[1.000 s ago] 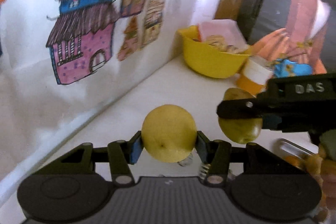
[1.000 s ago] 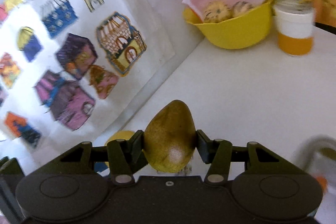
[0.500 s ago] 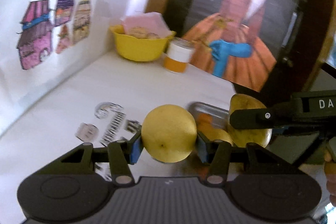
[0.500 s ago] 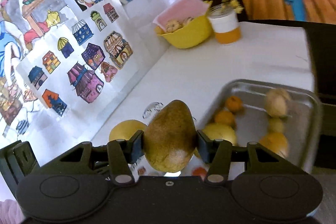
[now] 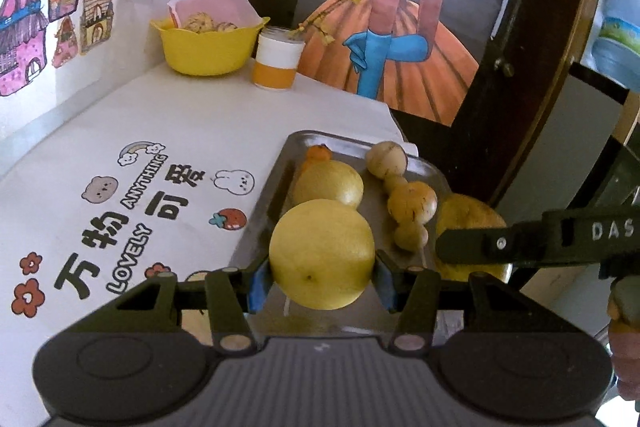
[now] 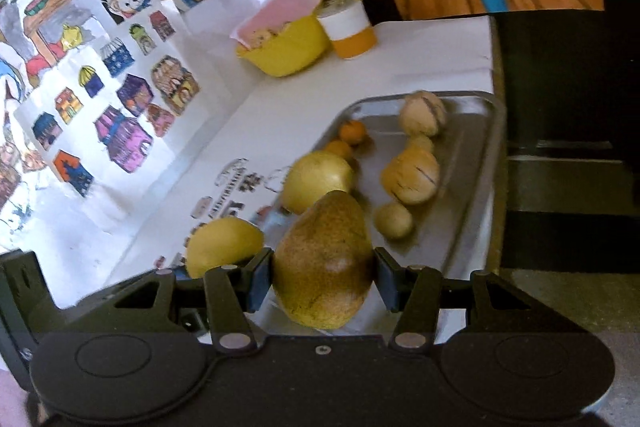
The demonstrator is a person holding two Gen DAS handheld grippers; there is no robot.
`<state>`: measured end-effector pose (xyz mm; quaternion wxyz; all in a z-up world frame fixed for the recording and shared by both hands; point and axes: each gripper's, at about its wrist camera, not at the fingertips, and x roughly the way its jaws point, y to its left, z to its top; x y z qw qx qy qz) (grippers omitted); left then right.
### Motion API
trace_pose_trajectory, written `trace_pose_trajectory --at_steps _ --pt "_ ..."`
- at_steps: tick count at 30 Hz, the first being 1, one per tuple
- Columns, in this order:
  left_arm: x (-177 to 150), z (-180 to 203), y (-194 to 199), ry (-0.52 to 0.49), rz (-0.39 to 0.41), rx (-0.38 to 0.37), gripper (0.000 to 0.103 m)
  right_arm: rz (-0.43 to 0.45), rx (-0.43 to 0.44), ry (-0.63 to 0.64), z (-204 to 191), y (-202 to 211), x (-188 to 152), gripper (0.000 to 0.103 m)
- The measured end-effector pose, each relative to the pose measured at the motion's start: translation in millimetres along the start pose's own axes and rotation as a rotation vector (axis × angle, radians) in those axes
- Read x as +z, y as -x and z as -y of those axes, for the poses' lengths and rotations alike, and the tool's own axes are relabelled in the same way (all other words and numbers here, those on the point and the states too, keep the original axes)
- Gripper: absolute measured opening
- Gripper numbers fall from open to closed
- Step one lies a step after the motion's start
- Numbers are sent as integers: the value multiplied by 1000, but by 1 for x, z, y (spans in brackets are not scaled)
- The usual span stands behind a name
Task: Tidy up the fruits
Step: 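Carry the lemon and brown pear onto the metal tray and open both tools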
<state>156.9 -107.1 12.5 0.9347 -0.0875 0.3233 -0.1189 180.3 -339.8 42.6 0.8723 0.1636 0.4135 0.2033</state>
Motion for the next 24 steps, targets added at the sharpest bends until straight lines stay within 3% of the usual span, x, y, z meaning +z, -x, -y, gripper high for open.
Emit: trace_pose_trajectory --at_steps 13,24 --pt "-14 2 -13 -30 -35 26 56 76 -102 92 2 -8 -31 55" --pt "-18 3 -15 -46 -42 25 59 107 -133 107 1 -15 -43 56"
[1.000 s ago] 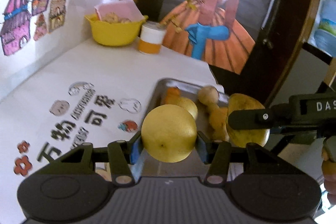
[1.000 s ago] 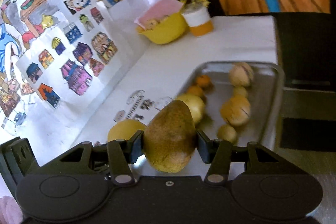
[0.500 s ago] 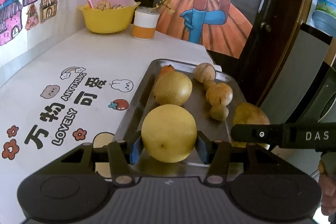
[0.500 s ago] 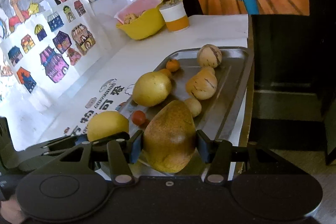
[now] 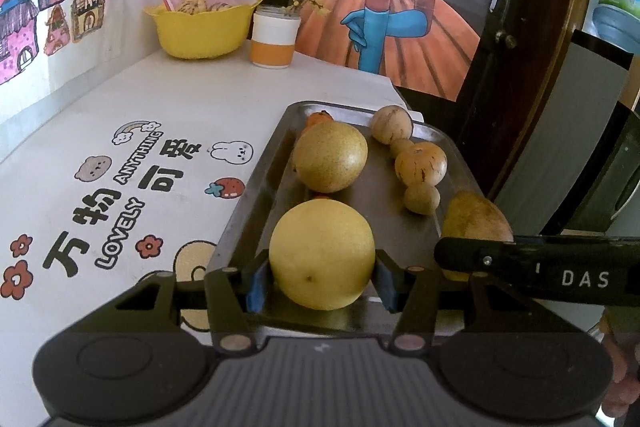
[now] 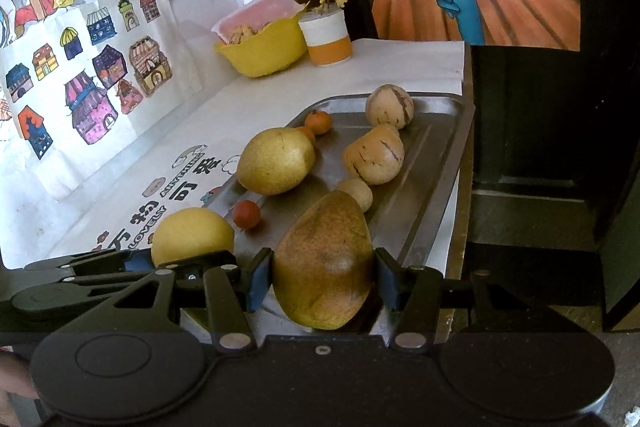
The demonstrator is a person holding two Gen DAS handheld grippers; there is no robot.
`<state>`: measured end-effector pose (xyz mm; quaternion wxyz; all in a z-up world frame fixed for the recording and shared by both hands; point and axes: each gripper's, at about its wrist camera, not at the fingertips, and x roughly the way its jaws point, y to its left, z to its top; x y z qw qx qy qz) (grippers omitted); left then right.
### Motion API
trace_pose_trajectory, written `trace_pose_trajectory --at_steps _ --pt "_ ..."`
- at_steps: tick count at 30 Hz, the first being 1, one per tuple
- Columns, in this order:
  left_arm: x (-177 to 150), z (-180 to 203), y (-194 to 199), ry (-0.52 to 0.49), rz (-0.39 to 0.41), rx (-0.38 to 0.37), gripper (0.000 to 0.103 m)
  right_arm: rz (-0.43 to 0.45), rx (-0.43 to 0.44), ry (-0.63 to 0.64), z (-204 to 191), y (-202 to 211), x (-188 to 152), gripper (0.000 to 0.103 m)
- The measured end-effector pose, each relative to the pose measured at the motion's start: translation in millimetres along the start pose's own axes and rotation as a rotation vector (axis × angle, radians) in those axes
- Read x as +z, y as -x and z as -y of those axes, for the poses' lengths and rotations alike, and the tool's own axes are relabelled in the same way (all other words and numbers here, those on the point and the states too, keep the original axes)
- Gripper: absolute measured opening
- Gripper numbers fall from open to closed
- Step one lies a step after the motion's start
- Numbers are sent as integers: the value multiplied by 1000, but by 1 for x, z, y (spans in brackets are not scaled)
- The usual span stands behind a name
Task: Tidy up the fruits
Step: 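Carry the lemon and brown pear onto the metal tray and open both tools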
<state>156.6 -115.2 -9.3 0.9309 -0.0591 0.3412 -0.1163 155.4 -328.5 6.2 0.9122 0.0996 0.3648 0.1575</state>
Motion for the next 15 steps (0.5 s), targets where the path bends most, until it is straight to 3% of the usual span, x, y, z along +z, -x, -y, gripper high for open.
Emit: trace_pose_trajectory --at_steps 1,2,3,10,15 --pt "0 0 1 3 -2 1 63 8 -2 2 -1 0 -1 56" --pt "-1 -1 2 4 1 9 76 16 -6 5 -2 1 -3 56" --pt "-1 -2 5 7 13 22 79 27 -10 6 -2 2 -4 56" --pt "-5 -11 30 3 78 19 87 149 -37 54 -15 24 -13 72" --pt "-11 -24 57 23 131 47 97 233 -67 75 -29 50 -22 85"
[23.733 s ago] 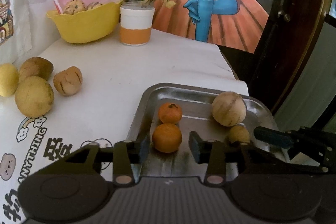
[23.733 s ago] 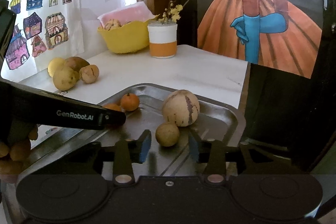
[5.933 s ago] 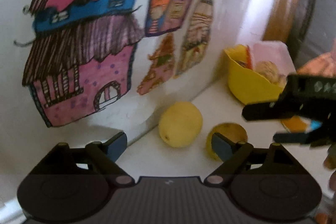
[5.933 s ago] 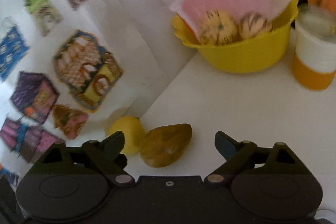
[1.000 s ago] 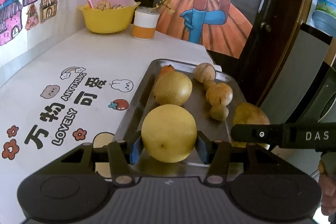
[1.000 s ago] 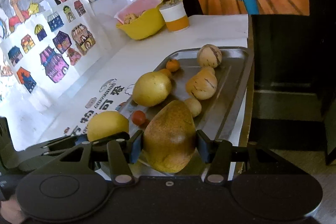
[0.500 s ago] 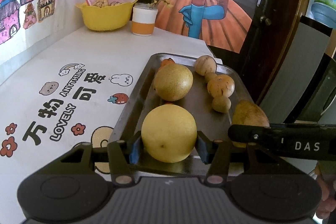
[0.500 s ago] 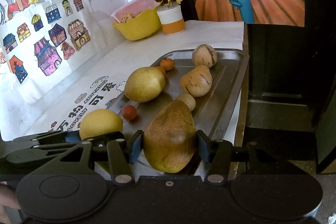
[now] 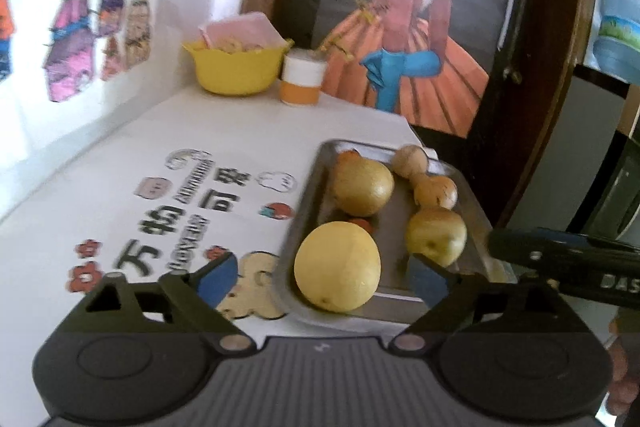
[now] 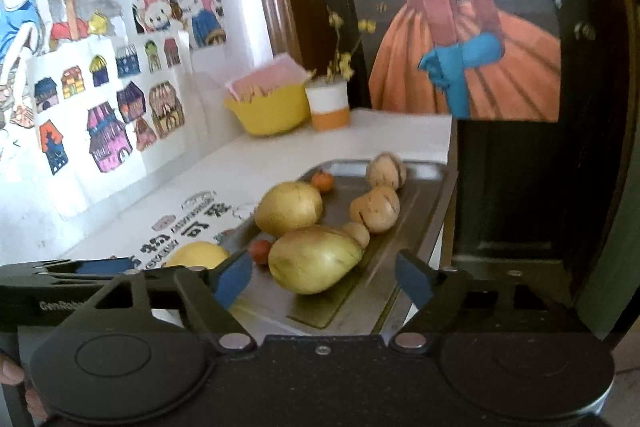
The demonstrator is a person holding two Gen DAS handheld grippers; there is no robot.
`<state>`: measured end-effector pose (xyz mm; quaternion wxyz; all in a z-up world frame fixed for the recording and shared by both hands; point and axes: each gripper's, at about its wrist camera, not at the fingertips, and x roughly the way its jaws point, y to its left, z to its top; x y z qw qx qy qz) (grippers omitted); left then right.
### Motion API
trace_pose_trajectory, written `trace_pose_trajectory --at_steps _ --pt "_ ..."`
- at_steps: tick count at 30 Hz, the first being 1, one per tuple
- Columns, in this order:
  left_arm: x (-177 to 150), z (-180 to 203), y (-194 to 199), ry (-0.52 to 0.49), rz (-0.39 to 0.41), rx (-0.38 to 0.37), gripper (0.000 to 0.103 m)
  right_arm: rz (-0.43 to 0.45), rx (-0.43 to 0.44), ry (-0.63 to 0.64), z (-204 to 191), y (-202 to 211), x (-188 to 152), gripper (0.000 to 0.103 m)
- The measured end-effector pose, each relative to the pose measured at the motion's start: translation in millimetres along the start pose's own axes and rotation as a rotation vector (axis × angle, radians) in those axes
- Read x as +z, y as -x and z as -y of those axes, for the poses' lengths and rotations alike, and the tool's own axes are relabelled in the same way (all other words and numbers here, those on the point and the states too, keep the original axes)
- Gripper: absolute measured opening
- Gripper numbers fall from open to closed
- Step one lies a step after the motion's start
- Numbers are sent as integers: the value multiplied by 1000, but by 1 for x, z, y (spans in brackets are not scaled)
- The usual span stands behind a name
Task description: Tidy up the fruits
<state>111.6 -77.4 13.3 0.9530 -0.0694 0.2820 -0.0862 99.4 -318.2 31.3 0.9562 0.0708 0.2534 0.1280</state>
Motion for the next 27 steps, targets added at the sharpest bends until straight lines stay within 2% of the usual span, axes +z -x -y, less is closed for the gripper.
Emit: trace_pose_trajectory --at_steps 4,7,9,17,27 --pt "-4 -14 25 6 47 33 102 46 -26 5 -12 23 -6 93" --pt "-9 -25 46 4 79 51 102 74 -40 13 -25 40 -14 101" --pt "-14 -31 59 -5 97 61 102 90 -49 14 -34 51 -20 102" --pt "-43 -42 100 -49 146 80 102 97 -101 43 -68 82 -56 102" --pt "-63 -55 110 -20 129 85 103 108 -132 87 -83 95 -77 102"
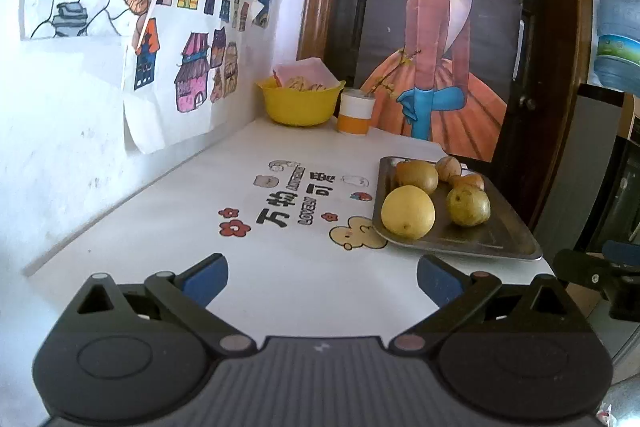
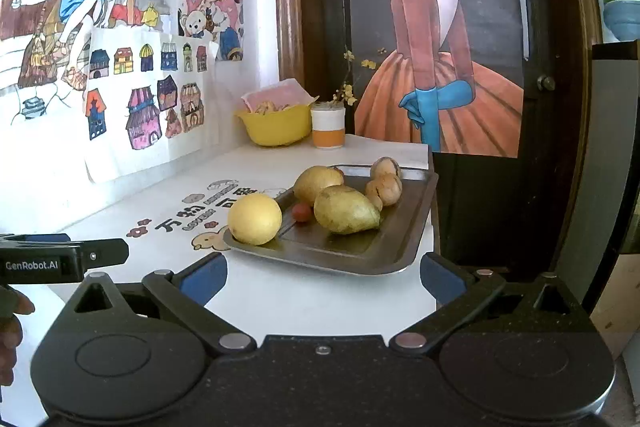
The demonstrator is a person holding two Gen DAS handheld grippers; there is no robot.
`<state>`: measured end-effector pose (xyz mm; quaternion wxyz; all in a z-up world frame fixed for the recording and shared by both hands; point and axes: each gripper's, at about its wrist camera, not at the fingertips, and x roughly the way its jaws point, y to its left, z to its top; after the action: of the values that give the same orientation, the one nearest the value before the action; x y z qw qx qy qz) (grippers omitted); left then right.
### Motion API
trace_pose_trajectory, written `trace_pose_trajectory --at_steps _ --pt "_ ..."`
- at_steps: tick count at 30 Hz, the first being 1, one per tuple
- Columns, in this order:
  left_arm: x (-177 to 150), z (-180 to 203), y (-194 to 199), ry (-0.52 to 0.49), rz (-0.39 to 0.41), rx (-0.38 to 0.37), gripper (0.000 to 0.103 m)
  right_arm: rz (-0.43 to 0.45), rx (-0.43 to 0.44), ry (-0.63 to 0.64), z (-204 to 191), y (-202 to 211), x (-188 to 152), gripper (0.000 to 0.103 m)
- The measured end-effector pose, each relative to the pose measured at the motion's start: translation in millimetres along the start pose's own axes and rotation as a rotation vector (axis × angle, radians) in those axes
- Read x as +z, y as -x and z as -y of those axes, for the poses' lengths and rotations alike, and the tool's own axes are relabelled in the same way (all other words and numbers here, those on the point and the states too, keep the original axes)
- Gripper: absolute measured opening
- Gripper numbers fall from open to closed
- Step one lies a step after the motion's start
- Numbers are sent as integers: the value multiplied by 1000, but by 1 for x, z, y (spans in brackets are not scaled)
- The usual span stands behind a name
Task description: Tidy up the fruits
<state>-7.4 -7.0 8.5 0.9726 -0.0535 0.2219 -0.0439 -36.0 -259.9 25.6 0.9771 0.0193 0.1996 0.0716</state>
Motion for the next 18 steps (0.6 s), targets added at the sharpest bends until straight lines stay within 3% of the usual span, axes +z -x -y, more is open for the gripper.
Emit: trace_pose_trajectory --at_steps 18 --pt "-2 -1 -1 2 -13 10 102 -3 0 -2 -2 -1 0 102"
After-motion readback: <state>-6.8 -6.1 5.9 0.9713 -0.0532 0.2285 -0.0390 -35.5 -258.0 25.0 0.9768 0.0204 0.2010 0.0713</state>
